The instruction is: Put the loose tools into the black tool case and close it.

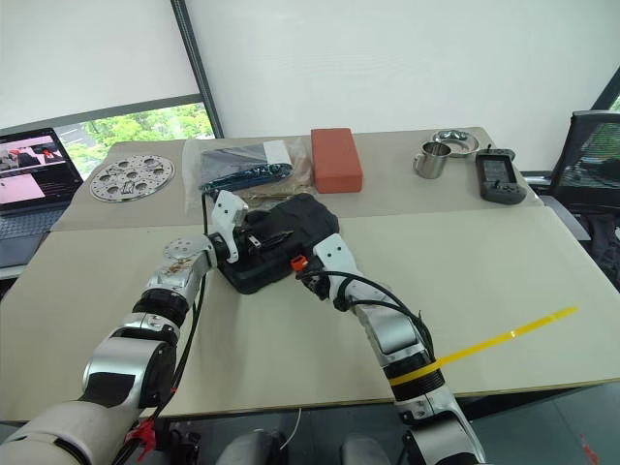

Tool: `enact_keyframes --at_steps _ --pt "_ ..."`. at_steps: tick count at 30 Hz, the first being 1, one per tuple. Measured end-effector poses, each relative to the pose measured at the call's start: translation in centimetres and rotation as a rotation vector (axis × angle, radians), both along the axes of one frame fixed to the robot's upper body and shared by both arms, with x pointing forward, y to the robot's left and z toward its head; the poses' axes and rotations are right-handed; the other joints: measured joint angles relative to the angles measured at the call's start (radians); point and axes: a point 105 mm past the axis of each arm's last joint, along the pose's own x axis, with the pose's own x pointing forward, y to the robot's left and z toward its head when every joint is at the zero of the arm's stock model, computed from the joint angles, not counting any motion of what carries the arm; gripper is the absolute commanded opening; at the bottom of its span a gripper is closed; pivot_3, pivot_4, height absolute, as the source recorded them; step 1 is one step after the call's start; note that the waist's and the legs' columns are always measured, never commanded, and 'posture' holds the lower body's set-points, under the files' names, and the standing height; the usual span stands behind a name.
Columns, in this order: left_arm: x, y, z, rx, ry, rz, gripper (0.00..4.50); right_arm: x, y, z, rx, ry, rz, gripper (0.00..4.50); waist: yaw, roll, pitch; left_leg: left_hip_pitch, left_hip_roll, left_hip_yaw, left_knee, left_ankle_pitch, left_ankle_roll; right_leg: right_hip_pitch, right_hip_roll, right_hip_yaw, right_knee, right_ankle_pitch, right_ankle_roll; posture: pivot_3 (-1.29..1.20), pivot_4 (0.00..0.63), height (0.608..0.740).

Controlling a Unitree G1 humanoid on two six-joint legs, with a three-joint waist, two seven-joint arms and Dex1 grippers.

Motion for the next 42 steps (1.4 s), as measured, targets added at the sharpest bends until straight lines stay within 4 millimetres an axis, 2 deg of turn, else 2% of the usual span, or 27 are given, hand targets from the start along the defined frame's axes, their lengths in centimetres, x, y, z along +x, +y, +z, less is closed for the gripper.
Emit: enact_keyframes --at_steps 6,9,11,12,19,27,42 --pt "0.0 0.1 0.0 0.001 -0.001 0.004 4.50 0.3 0.4 -0.6 -0.009 0.006 0.008 2.49 0.000 0.000 0.000 0.000 0.000 0.000 0.000 0.000 0.000 0.000 0.000 0.000 0.000 0.000 0.000 0.00 0.150 0.740" --pt "0.0 0.1 0.0 0.002 -0.002 0.004 4.50 0.4 0.3 -0.9 -0.022 0.004 0.004 1.89 0.000 0.000 0.000 0.000 0.000 0.000 0.000 0.000 0.000 0.000 -0.001 0.000 0.000 0.000 0.000 0.00 0.150 0.740" --pt "0.0 0.1 0.0 0.003 -0.002 0.004 4.50 0.5 0.1 -0.9 -0.026 -0.004 0.003 1.24 0.000 0.000 0.000 0.000 0.000 0.000 0.000 0.000 0.000 0.000 -0.001 0.000 0.000 0.000 0.000 0.00 0.150 0.740" --pt "0.0 0.1 0.0 0.004 -0.002 0.004 4.50 0.5 0.2 -0.9 -0.025 -0.005 0.003 1.14 0.000 0.000 0.000 0.000 0.000 0.000 0.000 0.000 0.000 0.000 -0.001 0.000 0.000 0.000 0.000 0.00 0.150 0.740" --pt "0.0 0.1 0.0 0.006 -0.003 0.003 4.50 0.4 0.0 -0.9 -0.025 -0.011 0.002 1.15 0.000 0.000 0.000 0.000 0.000 0.000 -0.001 0.000 0.000 0.000 -0.002 0.000 0.000 0.000 0.000 0.00 0.150 0.740" --pt "0.0 0.0 0.2 0.009 -0.014 -0.001 4.50 0.1 -0.3 0.2 -0.042 -0.034 0.007 1.15 0.001 0.002 0.003 -0.001 0.000 0.000 -0.001 0.000 0.000 -0.001 -0.002 0.000 -0.001 0.000 0.000 0.00 0.150 0.740" --pt "-0.1 0.3 0.1 0.016 -0.017 0.002 4.50 0.5 0.5 0.8 -0.043 -0.041 0.015 1.15 -0.003 0.000 0.004 0.000 0.001 0.000 -0.002 0.000 0.000 -0.001 -0.003 0.000 -0.002 0.000 0.000 0.00 0.150 0.740"
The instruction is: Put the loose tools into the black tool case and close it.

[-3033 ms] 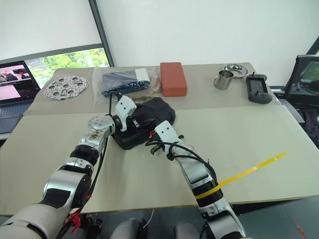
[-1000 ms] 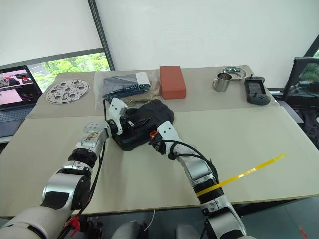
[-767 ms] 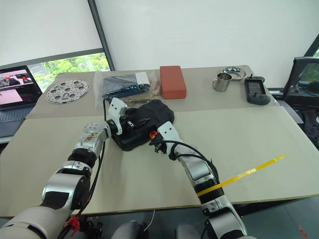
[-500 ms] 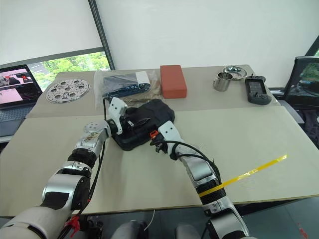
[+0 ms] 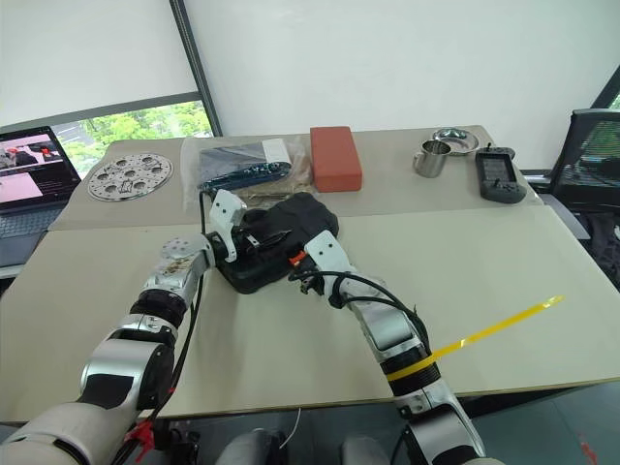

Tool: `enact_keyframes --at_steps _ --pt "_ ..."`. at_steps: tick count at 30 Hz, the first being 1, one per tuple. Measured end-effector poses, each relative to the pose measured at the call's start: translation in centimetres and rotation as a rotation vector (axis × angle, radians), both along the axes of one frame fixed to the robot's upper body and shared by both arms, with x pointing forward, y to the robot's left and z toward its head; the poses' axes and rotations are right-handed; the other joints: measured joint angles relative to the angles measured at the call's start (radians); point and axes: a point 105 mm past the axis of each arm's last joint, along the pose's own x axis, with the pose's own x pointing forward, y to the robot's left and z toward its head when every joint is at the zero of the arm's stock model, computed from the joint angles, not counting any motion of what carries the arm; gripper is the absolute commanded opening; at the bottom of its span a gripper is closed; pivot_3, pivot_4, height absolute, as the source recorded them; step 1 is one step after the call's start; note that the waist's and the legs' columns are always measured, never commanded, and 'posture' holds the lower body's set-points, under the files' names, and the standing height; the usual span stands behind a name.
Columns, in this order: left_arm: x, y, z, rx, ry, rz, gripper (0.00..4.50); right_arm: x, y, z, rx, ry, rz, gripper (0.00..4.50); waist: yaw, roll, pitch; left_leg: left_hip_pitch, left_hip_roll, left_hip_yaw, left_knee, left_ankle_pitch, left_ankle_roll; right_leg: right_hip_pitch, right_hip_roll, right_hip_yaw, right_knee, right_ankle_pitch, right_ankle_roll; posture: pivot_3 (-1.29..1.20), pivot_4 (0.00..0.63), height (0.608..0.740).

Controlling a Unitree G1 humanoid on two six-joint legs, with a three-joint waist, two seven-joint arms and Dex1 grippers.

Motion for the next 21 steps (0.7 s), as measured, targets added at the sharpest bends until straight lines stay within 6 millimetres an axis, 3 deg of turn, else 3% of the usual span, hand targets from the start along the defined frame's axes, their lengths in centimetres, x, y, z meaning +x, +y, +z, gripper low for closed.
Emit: enact_keyframes --at_steps 1,5,8,12,14,18,21 --pt "0.0 0.0 0.0 0.000 -0.001 0.000 4.50 0.0 0.0 0.0 0.001 0.000 0.000 2.15 0.000 0.000 0.000 0.000 0.000 0.000 0.000 0.000 0.000 0.000 0.000 0.000 0.000 0.000 0.000 0.00 0.150 0.740" --pt "0.0 0.0 0.0 0.001 -0.004 0.000 4.50 -0.1 0.4 0.7 0.037 -0.019 0.011 3.27 0.000 0.000 0.000 0.000 0.000 0.000 0.000 0.000 0.000 0.000 0.000 0.000 0.000 0.000 0.000 0.00 0.150 0.740" --pt "-0.1 -0.3 0.0 0.003 -0.006 -0.006 4.50 -0.4 0.1 1.0 0.056 -0.032 0.008 3.27 0.004 0.000 0.000 -0.001 0.000 0.000 0.000 0.000 -0.001 0.000 -0.001 0.000 0.000 0.000 0.000 0.00 0.150 0.740" --pt "-0.1 -0.4 -0.1 0.004 -0.005 -0.011 4.50 -1.2 -2.1 3.6 0.101 -0.103 -0.013 3.27 0.006 0.000 0.000 -0.001 -0.001 0.000 0.000 -0.003 -0.004 0.001 -0.001 0.000 -0.003 0.000 0.000 0.00 0.150 0.740" --pt "-0.2 -0.3 -0.2 0.005 -0.002 -0.008 4.50 -1.9 -2.8 3.8 0.113 -0.103 -0.021 3.27 0.004 -0.001 0.001 -0.001 -0.001 0.000 -0.001 -0.003 -0.004 0.001 -0.003 0.000 -0.003 0.000 0.000 0.00 0.150 0.740" --pt "-0.2 -0.2 -0.2 0.007 -0.002 -0.006 4.50 -2.8 -3.5 2.8 0.100 -0.061 -0.038 2.21 0.004 0.000 0.001 -0.001 -0.001 0.000 -0.002 -0.003 -0.004 0.000 -0.003 0.000 -0.003 -0.001 0.002 0.00 0.150 0.740" --pt "-0.2 -0.2 -0.2 0.006 -0.002 -0.007 4.50 -3.2 -3.3 2.1 0.096 -0.041 -0.030 1.14 0.004 0.000 0.001 -0.001 -0.001 0.000 -0.002 -0.003 -0.004 0.000 -0.002 0.000 -0.003 -0.002 0.004 0.00 0.150 0.740"
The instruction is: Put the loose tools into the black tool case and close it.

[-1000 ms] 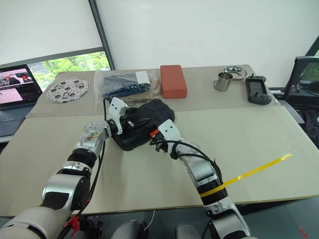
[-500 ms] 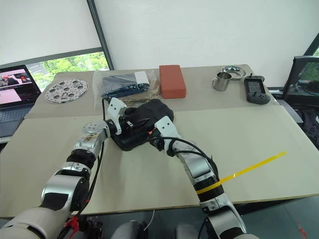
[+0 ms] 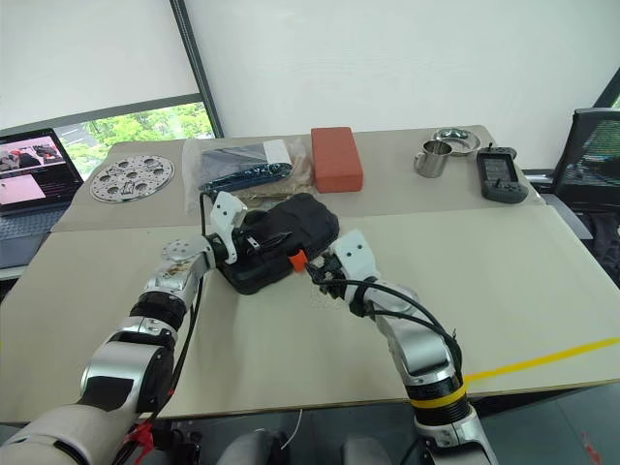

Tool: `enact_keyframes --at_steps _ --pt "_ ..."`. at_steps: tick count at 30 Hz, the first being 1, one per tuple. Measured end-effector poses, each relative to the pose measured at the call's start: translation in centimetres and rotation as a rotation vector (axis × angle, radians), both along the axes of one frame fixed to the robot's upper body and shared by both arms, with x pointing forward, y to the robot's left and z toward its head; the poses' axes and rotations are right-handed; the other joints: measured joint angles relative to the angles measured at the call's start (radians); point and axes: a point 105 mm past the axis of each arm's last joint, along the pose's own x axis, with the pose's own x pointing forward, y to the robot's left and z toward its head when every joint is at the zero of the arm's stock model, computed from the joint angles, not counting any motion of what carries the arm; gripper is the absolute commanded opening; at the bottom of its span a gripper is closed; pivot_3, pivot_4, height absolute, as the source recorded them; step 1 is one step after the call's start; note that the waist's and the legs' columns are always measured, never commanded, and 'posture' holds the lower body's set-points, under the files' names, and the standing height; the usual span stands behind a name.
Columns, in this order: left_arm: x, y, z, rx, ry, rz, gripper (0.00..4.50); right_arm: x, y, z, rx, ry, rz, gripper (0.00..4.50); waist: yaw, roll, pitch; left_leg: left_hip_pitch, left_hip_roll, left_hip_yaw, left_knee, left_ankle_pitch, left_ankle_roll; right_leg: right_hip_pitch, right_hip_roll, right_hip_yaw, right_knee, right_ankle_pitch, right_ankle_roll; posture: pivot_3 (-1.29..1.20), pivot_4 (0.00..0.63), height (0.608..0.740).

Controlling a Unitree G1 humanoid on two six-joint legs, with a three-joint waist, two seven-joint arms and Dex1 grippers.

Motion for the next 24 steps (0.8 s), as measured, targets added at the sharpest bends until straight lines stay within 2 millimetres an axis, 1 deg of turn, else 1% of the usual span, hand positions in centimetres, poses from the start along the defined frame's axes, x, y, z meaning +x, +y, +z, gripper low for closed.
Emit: enact_keyframes --at_steps 3,4,6,8,13,17,24 --pt "0.0 0.0 0.0 0.000 0.000 0.000 4.50 -0.1 0.7 -0.4 0.000 0.013 0.017 0.17 0.000 0.000 0.000 0.000 0.000 0.000 0.000 0.000 0.000 0.000 0.000 0.000 0.000 0.000 0.001 0.00 0.150 0.740" --pt "0.0 0.0 0.0 0.000 0.000 0.000 4.50 -0.1 1.0 -0.7 -0.004 0.024 0.026 0.05 0.000 0.000 0.000 0.000 0.000 0.000 0.000 0.000 0.000 0.000 0.000 0.000 0.000 0.000 0.001 0.00 0.150 0.740" --pt "0.0 0.0 0.0 0.000 0.000 -0.001 4.50 0.1 1.5 -1.4 -0.008 0.050 0.035 0.05 0.000 0.000 0.000 0.000 0.000 0.000 0.000 0.000 0.000 0.000 0.000 0.000 0.000 0.000 0.001 0.00 0.150 0.740" --pt "0.0 0.0 0.0 0.000 -0.001 -0.001 4.50 0.5 1.6 -1.7 -0.014 0.058 0.036 0.05 0.000 0.000 0.000 0.000 0.000 0.000 0.000 0.000 0.000 0.000 0.000 0.000 0.000 0.000 0.001 0.00 0.150 0.740" --pt "0.0 0.1 0.0 0.003 -0.001 -0.001 4.50 1.9 2.0 -1.6 -0.023 0.032 0.036 0.05 -0.001 0.000 0.000 0.000 0.000 0.000 0.000 0.000 0.001 0.000 0.000 0.000 0.000 0.000 0.001 0.00 0.150 0.740" --pt "0.0 0.4 0.0 0.007 -0.003 0.004 4.50 3.5 2.5 -1.8 -0.039 0.018 0.033 0.05 -0.004 0.000 0.000 0.001 0.000 0.000 0.000 0.001 0.001 0.000 0.001 0.000 0.000 0.000 0.001 0.00 0.150 0.740" --pt "0.0 1.3 -0.2 0.021 0.002 0.029 4.50 4.5 3.8 -2.0 -0.017 0.008 0.057 0.05 -0.027 -0.001 0.001 0.005 0.002 0.000 0.000 0.000 0.000 0.001 0.002 0.001 0.003 0.000 0.001 0.00 0.150 0.740"
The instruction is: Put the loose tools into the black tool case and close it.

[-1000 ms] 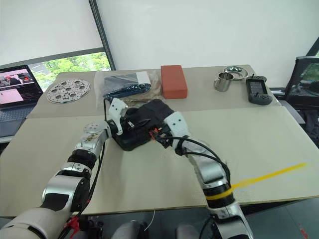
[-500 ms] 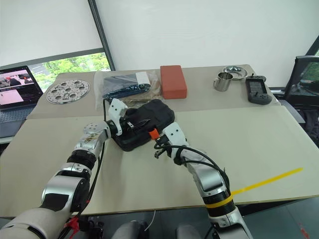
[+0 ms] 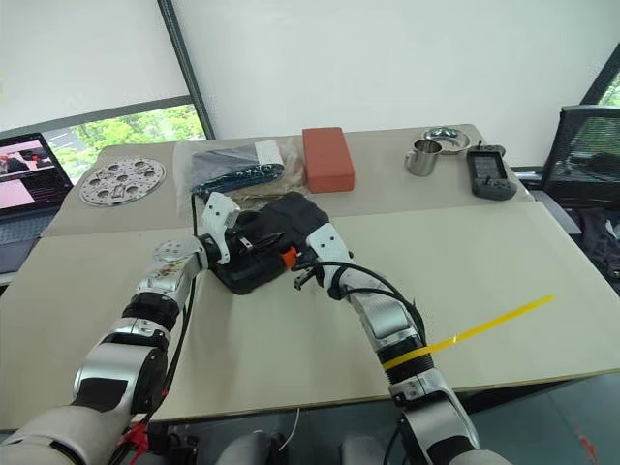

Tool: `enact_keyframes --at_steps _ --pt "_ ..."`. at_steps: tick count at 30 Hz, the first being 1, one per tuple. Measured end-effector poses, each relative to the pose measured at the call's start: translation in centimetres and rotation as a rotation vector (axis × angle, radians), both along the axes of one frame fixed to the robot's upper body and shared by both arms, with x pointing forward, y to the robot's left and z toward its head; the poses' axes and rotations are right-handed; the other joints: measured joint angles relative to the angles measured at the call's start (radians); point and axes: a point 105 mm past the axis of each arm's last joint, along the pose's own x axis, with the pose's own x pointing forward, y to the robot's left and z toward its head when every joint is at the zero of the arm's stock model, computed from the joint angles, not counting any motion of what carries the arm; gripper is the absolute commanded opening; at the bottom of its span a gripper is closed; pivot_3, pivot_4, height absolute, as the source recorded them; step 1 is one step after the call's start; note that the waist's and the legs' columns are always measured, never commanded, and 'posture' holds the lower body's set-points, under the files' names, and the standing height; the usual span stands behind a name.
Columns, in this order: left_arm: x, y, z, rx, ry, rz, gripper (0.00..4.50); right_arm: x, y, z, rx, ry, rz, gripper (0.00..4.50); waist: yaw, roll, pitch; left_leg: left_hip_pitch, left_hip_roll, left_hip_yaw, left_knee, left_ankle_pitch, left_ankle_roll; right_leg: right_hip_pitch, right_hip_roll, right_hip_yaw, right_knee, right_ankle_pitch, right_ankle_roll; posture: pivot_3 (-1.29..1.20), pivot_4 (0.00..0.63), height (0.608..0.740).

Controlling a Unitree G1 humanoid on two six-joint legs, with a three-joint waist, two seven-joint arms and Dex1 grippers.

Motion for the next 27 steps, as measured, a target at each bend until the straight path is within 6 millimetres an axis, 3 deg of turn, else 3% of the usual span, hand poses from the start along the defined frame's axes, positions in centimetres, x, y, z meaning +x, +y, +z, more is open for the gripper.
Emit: enact_keyframes --at_steps 12,18,23,27 --pt "-0.1 0.0 -0.1 -0.001 -0.001 0.001 4.50 -0.1 0.6 -0.8 0.014 0.008 0.000 0.05 -0.001 0.001 0.000 0.001 0.001 0.000 0.000 -0.001 -0.002 0.000 0.000 0.001 0.001 0.000 0.000 0.00 0.150 0.740" --pt "-0.8 -0.3 1.0 -0.077 -0.039 -0.038 4.50 -2.8 -1.3 -0.4 0.043 -0.024 0.046 0.05 0.013 0.004 -0.001 -0.004 -0.003 0.002 -0.004 -0.001 -0.001 -0.002 -0.006 0.000 -0.004 0.002 -0.004 0.00 0.150 0.740" --pt "-3.6 3.1 2.1 -0.085 -0.091 -0.074 4.50 -5.7 -6.9 -0.1 0.060 -0.054 0.030 1.52 -0.003 0.000 0.003 -0.004 -0.002 0.005 -0.013 0.000 0.000 -0.003 -0.006 -0.001 -0.015 0.004 -0.006 0.00 0.150 0.740" --pt "-6.2 5.3 1.3 -0.081 -0.045 -0.062 4.50 -6.3 -9.2 0.8 0.044 -0.104 0.038 2.85 0.002 0.000 0.012 -0.004 0.000 0.003 -0.015 0.000 -0.001 -0.004 -0.002 0.000 -0.017 0.003 -0.006 0.00 0.150 0.740"
